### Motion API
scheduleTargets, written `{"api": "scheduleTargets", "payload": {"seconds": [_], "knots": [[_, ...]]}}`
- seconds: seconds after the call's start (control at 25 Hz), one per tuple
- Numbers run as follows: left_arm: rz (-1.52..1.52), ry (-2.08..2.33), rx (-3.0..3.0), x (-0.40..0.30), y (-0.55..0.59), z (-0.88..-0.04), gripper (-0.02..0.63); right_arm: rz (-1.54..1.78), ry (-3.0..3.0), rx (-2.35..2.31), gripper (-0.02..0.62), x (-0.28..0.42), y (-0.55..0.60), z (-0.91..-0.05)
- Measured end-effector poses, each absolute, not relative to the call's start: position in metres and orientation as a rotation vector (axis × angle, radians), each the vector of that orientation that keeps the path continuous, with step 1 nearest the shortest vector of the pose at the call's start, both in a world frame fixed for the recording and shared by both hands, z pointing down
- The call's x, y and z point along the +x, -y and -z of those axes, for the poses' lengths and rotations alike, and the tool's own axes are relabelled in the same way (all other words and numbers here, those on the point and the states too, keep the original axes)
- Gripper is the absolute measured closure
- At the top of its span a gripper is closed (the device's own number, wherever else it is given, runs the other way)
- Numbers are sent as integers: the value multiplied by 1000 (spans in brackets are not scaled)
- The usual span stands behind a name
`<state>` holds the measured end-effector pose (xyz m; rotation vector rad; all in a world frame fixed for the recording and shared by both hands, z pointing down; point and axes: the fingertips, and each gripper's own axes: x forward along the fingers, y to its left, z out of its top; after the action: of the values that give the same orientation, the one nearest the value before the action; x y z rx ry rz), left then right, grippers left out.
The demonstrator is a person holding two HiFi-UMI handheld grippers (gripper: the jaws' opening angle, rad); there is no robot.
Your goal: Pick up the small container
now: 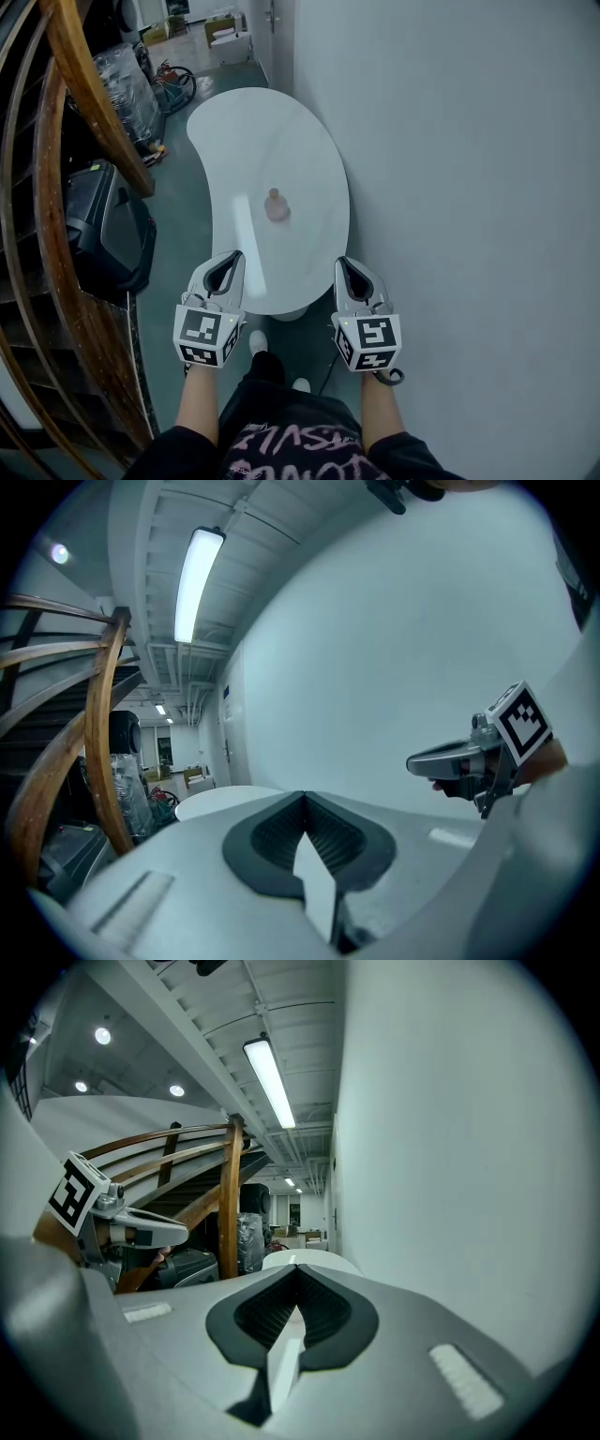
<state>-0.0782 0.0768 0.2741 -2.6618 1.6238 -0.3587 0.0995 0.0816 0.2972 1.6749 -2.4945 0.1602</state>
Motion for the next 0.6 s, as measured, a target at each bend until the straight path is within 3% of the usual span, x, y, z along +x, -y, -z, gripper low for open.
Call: {"api": "scheduleTargets", "payload": {"seconds": [0.6], "knots": [[403, -1600, -2752, -88, -29, -310, 606, -217, 2429, 1696, 584, 87, -40, -321]]}}
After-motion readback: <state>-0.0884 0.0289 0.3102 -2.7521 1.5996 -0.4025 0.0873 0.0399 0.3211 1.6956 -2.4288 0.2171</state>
